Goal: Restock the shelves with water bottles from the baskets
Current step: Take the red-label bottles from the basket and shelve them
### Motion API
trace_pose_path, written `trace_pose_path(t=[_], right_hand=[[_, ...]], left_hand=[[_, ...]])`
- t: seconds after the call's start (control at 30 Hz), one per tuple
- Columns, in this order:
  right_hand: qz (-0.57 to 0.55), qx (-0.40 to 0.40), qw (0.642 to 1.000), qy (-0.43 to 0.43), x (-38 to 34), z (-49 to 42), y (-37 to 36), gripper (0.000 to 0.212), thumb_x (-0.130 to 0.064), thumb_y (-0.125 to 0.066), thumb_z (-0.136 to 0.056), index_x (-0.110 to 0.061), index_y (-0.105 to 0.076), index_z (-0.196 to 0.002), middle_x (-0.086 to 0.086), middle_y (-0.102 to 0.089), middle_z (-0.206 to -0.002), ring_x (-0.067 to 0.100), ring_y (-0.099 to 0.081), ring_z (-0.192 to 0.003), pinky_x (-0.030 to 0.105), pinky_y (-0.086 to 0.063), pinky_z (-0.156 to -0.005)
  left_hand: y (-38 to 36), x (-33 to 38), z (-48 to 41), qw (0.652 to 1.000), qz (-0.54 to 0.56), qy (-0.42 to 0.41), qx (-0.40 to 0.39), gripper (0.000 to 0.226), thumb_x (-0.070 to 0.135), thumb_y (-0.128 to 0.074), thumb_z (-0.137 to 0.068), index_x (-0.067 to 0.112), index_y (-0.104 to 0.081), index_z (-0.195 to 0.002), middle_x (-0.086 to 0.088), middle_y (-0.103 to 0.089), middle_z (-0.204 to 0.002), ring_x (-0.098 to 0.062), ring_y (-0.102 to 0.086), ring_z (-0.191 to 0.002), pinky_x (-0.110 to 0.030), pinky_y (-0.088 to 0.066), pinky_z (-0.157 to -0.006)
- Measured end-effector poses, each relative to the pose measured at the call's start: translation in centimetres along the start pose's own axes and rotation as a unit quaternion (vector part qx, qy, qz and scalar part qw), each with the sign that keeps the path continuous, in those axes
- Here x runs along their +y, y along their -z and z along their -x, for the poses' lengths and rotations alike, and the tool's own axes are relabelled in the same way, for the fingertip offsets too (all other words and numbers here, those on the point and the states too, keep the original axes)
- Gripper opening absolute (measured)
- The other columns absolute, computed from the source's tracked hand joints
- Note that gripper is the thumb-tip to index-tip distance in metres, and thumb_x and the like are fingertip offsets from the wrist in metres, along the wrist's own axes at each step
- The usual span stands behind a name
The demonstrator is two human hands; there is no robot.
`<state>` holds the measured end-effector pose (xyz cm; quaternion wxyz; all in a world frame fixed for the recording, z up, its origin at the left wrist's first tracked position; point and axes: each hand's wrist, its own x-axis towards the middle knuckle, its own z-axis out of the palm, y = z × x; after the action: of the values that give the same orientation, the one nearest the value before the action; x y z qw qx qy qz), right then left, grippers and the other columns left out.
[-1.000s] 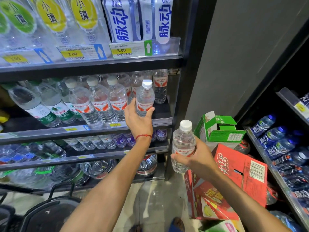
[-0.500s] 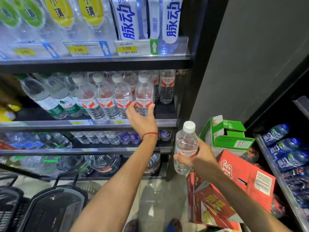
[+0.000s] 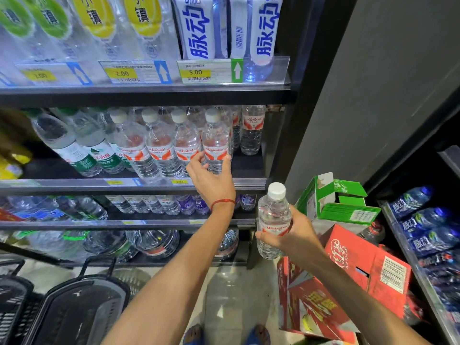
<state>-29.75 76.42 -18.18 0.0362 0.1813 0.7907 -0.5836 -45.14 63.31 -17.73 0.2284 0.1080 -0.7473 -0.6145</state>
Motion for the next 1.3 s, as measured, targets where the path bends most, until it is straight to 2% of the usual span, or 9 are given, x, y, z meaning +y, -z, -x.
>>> trace_pose_path(t=[0.13, 0.2, 0.37, 0.53, 0.7, 0.83, 0.93, 1.07, 1.3], right_hand=[[0.006, 0.027, 1.000, 0.012, -0.7, 0.2, -0.8, 0.056, -0.020, -0.096, -0.070, -0.030, -0.066, -0.117, -0.012, -0.078, -0.101, 0.003, -0.074, -0.091, 0.026, -0.057, -0.084], [0.007, 0.050, 0.998, 0.025, -1.3, 0.2, -1.3, 0.057, -0.020, -0.096, -0.070, -0.030, -0.067, -0.118, -0.011, -0.078, -0.101, 0.002, -0.074, -0.091, 0.024, -0.057, -0.083], [0.032, 0.071, 0.994, 0.074, -2.4, -0.1, -2.7, 0.057, -0.016, -0.098, -0.068, -0.022, -0.069, -0.116, -0.008, -0.080, -0.102, 0.004, -0.075, -0.094, 0.019, -0.055, -0.084], [0.082, 0.144, 0.979, 0.116, -3.3, -0.2, -5.4, 0.057, -0.018, -0.100, -0.062, -0.040, -0.063, -0.100, -0.006, -0.065, -0.110, 0.010, -0.066, -0.104, 0.026, -0.050, -0.092], [0.093, 0.187, 0.974, 0.092, -4.0, -0.8, -6.9, 0.052, -0.035, -0.100, -0.057, -0.033, -0.065, -0.095, 0.001, -0.068, -0.107, 0.015, -0.071, -0.098, 0.039, -0.057, -0.088], [0.108, 0.243, 0.957, 0.115, -5.4, -1.5, -7.3, 0.059, -0.053, -0.092, -0.054, -0.026, -0.068, -0.101, 0.001, -0.072, -0.105, 0.014, -0.072, -0.096, 0.042, -0.060, -0.087], [0.105, 0.295, 0.937, 0.157, -7.6, -1.8, -7.5, 0.060, -0.044, -0.096, -0.059, -0.031, -0.059, -0.105, 0.002, -0.066, -0.110, 0.014, -0.067, -0.100, 0.040, -0.058, -0.089], [0.098, 0.338, 0.915, 0.198, -9.7, -3.4, -7.3, 0.061, -0.027, -0.099, -0.066, -0.025, -0.060, -0.114, 0.004, -0.061, -0.116, 0.016, -0.061, -0.105, 0.027, -0.050, -0.092], [0.092, 0.325, 0.919, 0.205, -9.6, -7.1, -7.9, 0.064, -0.023, -0.097, -0.069, -0.017, -0.064, -0.123, -0.003, -0.058, -0.118, 0.003, -0.055, -0.106, 0.000, -0.038, -0.087]], left_hand=[[2.6, -0.2, -0.2, 0.994, -0.054, -0.054, -0.081, 0.047, 0.027, -0.079, -0.086, 0.017, -0.054, -0.125, 0.005, -0.053, -0.118, -0.010, -0.053, -0.099, -0.006, -0.037, -0.083], [4.7, -0.3, -1.0, 0.977, -0.088, -0.118, -0.155, 0.040, 0.025, -0.076, -0.089, 0.018, -0.055, -0.123, 0.007, -0.054, -0.117, -0.006, -0.051, -0.103, -0.008, -0.038, -0.087], [9.6, 0.5, -4.4, 0.885, -0.217, -0.281, -0.302, 0.041, 0.038, -0.068, -0.095, 0.016, -0.057, -0.128, 0.005, -0.057, -0.121, -0.012, -0.051, -0.114, -0.021, -0.041, -0.094], [13.0, 1.3, -7.4, 0.749, -0.402, -0.411, -0.329, 0.059, 0.064, -0.046, -0.091, 0.022, -0.060, -0.130, 0.003, -0.059, -0.117, -0.021, -0.057, -0.107, -0.041, -0.047, -0.090], [15.4, 1.3, -9.0, 0.672, -0.430, -0.489, -0.353, 0.061, 0.067, -0.038, -0.089, 0.020, -0.062, -0.120, -0.001, -0.059, -0.117, -0.024, -0.053, -0.105, -0.040, -0.044, -0.084], [16.7, 0.8, -10.5, 0.645, -0.348, -0.555, -0.394, 0.057, 0.063, -0.051, -0.088, 0.016, -0.065, -0.117, -0.003, -0.063, -0.114, -0.025, -0.056, -0.099, -0.039, -0.043, -0.077], [17.4, 1.0, -11.4, 0.636, -0.322, -0.570, -0.408, 0.056, 0.063, -0.053, -0.090, 0.016, -0.066, -0.118, -0.002, -0.064, -0.114, -0.023, -0.056, -0.098, -0.040, -0.047, -0.076], [17.6, 1.3, -11.8, 0.632, -0.318, -0.579, -0.406, 0.057, 0.064, -0.053, -0.090, 0.017, -0.068, -0.119, -0.001, -0.065, -0.113, -0.022, -0.057, -0.098, -0.039, -0.048, -0.076], [17.0, 1.5, -11.9, 0.646, -0.335, -0.555, -0.404, 0.059, 0.065, -0.050, -0.090, 0.018, -0.068, -0.120, 0.001, -0.065, -0.110, -0.022, -0.058, -0.097, -0.039, -0.050, -0.077]])
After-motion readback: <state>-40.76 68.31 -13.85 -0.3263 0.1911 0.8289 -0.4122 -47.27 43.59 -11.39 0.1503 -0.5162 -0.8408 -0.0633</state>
